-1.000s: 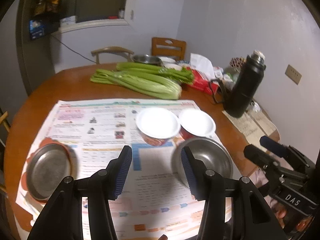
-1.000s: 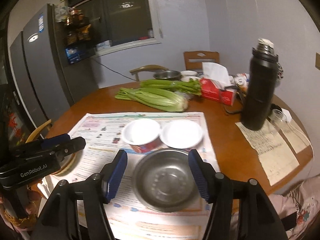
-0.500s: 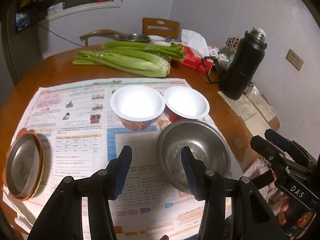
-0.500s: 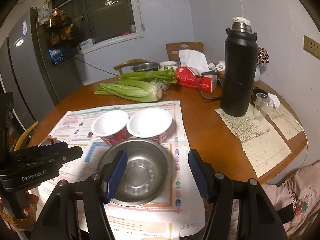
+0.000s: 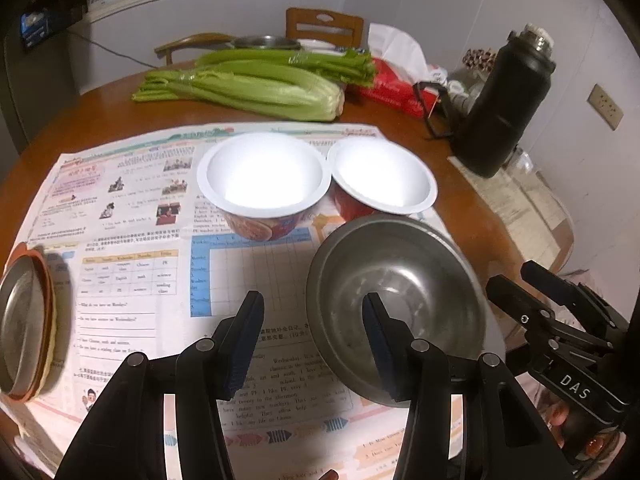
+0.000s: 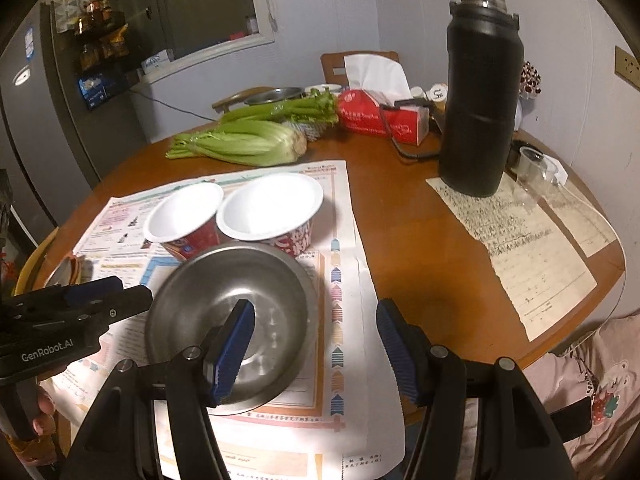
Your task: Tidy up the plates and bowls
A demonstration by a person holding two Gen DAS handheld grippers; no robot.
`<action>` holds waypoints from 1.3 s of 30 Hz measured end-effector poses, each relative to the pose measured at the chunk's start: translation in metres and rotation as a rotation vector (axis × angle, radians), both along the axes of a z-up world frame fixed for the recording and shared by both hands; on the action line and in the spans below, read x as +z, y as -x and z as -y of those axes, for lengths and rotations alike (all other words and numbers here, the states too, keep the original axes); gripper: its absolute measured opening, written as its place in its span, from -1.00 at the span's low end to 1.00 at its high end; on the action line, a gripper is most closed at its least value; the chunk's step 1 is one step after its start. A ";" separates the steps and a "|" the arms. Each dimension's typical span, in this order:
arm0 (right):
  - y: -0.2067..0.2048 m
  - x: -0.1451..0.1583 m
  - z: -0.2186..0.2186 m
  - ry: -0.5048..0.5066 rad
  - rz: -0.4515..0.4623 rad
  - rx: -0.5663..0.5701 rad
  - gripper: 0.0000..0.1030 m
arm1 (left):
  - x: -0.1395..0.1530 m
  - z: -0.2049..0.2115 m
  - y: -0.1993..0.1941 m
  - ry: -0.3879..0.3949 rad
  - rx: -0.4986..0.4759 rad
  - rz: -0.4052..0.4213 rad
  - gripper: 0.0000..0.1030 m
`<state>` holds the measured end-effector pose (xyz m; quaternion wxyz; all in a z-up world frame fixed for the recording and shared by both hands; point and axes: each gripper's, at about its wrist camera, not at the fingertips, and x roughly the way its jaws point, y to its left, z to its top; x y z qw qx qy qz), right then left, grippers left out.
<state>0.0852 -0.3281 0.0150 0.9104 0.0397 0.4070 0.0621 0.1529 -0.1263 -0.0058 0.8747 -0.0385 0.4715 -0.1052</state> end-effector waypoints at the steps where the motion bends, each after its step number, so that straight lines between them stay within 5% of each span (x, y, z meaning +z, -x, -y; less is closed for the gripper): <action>1: -0.002 -0.003 0.001 -0.002 -0.007 0.001 0.22 | -0.004 0.001 -0.003 -0.004 0.001 -0.009 0.02; 19: -0.022 -0.040 -0.006 0.016 -0.084 0.030 0.21 | -0.035 0.012 -0.023 -0.014 -0.011 -0.060 0.02; 39: -0.017 -0.045 -0.032 0.017 -0.086 0.132 -0.03 | -0.042 0.027 -0.025 -0.014 -0.058 -0.059 -0.05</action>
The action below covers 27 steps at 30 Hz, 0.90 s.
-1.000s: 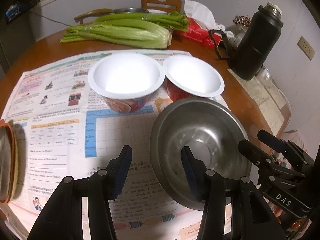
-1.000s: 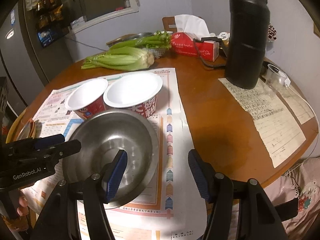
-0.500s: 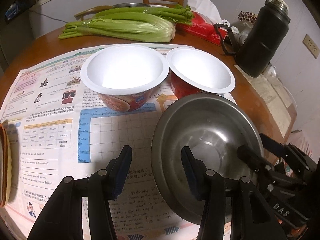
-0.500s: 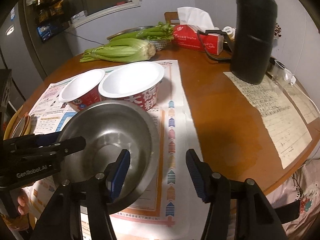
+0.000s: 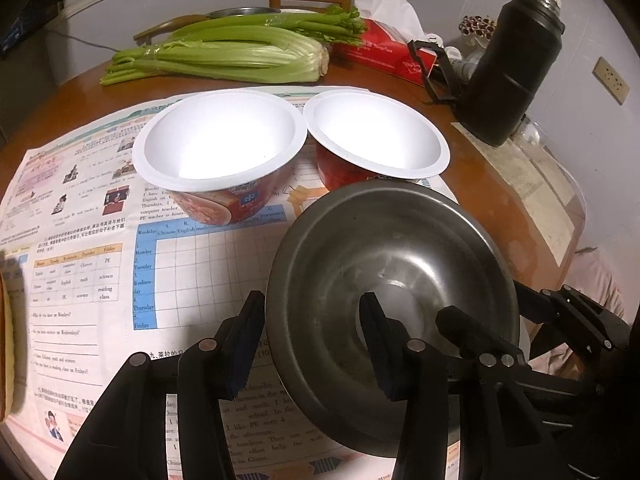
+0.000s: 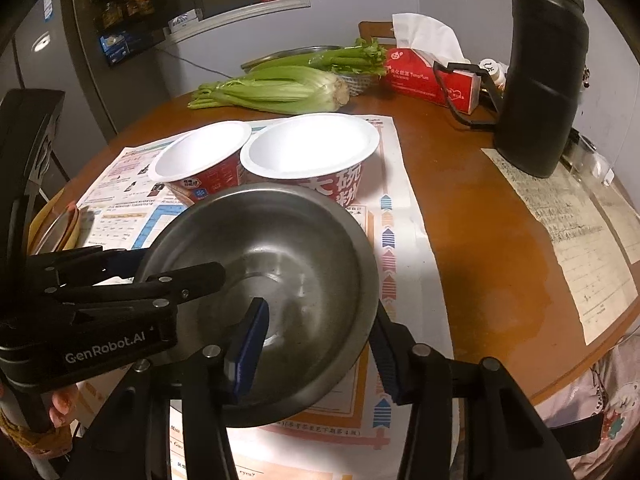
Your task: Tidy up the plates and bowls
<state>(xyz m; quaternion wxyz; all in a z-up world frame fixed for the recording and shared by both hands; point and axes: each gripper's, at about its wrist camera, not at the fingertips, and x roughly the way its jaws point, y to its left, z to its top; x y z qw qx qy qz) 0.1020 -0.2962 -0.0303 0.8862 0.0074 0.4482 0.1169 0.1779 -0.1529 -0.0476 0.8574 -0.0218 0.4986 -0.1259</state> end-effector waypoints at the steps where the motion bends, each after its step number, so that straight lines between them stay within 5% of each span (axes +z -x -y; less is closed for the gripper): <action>1: 0.000 0.000 0.000 -0.003 -0.001 -0.001 -0.03 | 0.001 0.000 0.000 0.006 -0.002 -0.001 -0.07; 27: 0.020 0.023 -0.032 -0.054 0.036 0.088 -0.04 | 0.025 -0.043 0.031 0.015 0.057 0.062 -0.07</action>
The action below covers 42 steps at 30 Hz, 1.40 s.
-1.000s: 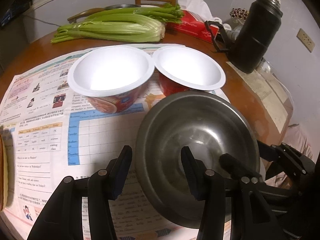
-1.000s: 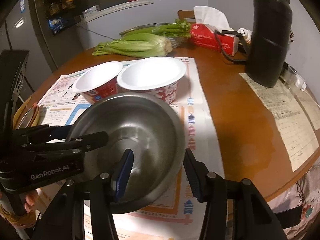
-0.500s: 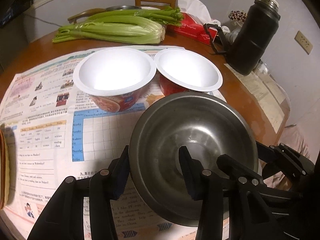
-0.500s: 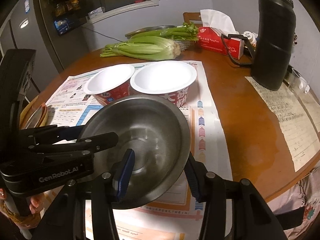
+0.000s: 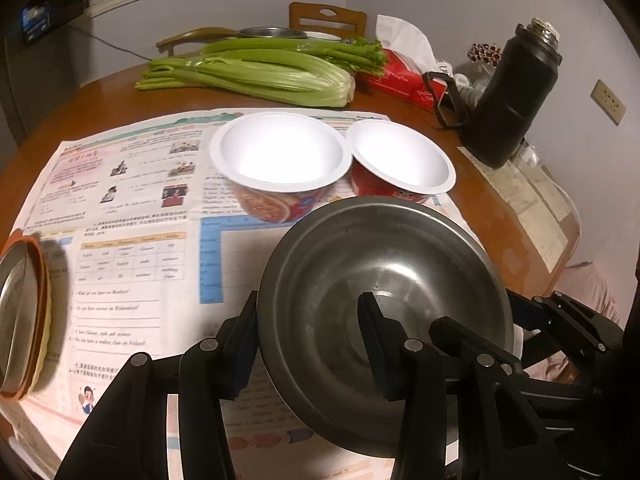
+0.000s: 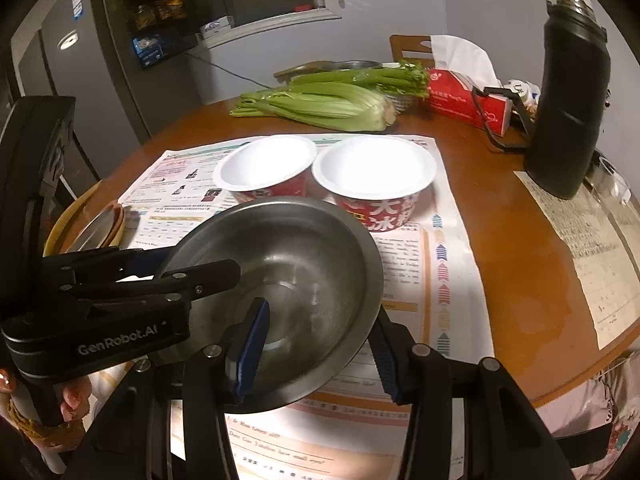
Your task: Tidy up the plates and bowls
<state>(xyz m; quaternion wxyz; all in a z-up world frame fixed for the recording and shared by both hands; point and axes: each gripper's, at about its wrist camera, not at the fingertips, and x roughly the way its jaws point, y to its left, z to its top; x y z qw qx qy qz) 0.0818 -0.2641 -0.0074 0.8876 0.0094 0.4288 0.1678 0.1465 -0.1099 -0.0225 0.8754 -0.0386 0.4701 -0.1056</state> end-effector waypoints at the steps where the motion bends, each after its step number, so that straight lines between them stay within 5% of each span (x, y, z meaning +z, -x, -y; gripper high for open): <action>1: 0.000 -0.001 -0.002 0.001 -0.003 0.004 -0.04 | 0.000 -0.003 0.001 -0.003 0.004 0.002 -0.07; 15: -0.004 -0.022 -0.024 0.004 -0.058 0.062 -0.03 | -0.016 -0.021 0.000 -0.020 0.032 -0.006 -0.07; 42: -0.005 -0.012 -0.015 -0.004 -0.018 0.029 -0.02 | -0.003 -0.026 0.010 -0.012 0.058 0.000 -0.04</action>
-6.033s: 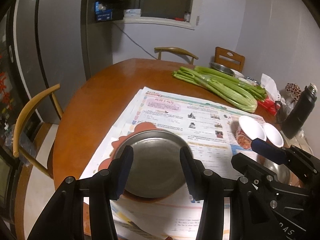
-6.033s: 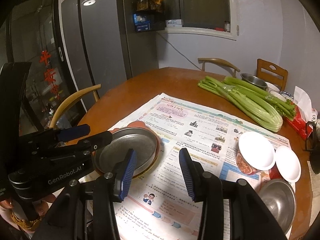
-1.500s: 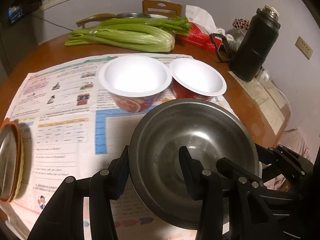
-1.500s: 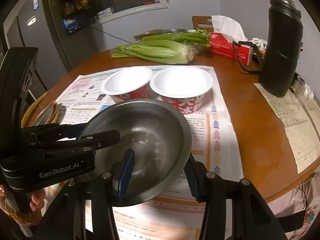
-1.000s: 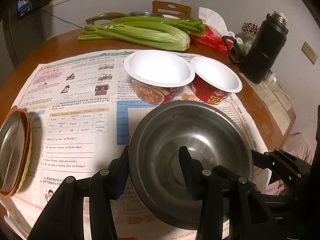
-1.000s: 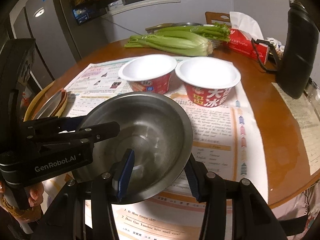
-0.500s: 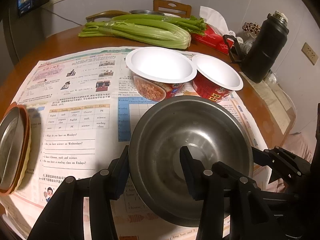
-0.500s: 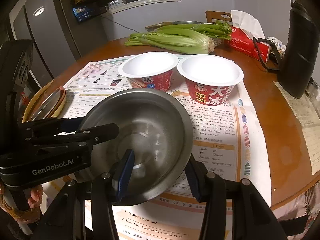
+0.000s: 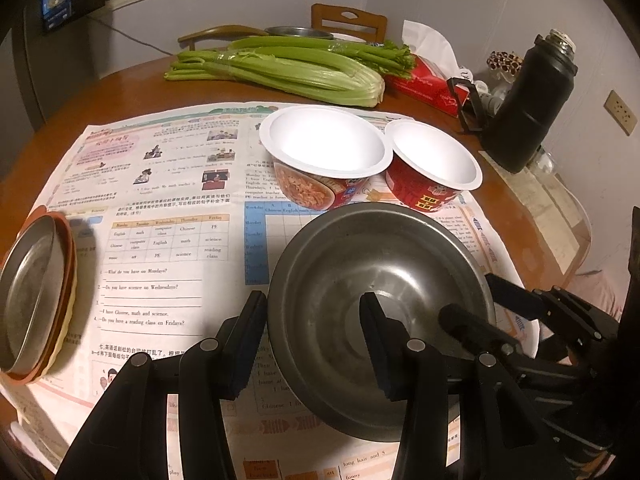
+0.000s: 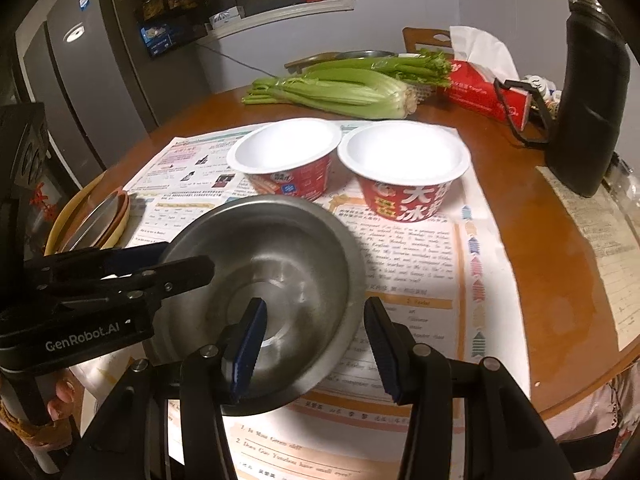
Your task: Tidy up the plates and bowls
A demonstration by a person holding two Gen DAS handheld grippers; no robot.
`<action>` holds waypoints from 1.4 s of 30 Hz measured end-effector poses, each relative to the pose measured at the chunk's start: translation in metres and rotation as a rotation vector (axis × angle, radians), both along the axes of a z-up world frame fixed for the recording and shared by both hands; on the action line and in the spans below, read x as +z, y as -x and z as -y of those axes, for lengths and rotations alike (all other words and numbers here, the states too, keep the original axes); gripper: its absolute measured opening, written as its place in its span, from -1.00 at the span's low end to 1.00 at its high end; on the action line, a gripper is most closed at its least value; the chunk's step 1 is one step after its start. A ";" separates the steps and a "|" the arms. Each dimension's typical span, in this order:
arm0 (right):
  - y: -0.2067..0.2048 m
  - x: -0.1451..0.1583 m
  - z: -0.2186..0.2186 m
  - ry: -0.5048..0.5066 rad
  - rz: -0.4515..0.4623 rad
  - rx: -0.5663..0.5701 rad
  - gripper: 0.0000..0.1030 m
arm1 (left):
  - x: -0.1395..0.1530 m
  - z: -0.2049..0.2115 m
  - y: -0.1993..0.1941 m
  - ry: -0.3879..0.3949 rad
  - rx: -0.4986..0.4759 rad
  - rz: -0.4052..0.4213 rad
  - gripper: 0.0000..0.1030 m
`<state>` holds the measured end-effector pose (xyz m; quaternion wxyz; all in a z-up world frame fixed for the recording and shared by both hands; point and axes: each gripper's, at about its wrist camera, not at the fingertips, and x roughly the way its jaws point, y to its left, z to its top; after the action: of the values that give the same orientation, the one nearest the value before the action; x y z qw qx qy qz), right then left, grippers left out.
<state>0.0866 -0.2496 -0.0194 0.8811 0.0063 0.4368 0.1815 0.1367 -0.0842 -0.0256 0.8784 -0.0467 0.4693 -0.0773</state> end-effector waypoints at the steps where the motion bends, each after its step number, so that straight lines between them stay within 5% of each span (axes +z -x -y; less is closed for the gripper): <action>1: 0.000 0.001 0.002 0.001 0.004 -0.005 -0.03 | 0.001 0.000 0.001 0.000 0.000 0.001 -0.04; 27: -0.006 0.041 0.004 -0.096 0.056 -0.018 -0.03 | 0.039 -0.011 -0.009 0.028 -0.002 0.073 -0.03; 42: -0.066 0.037 -0.021 -0.177 -0.080 -0.025 -0.02 | 0.054 -0.033 -0.073 0.030 0.015 0.095 -0.03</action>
<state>0.1522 -0.2289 0.0173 0.8612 0.0966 0.4537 0.2079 0.2095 -0.0515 0.0284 0.8994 -0.0598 0.4257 -0.0798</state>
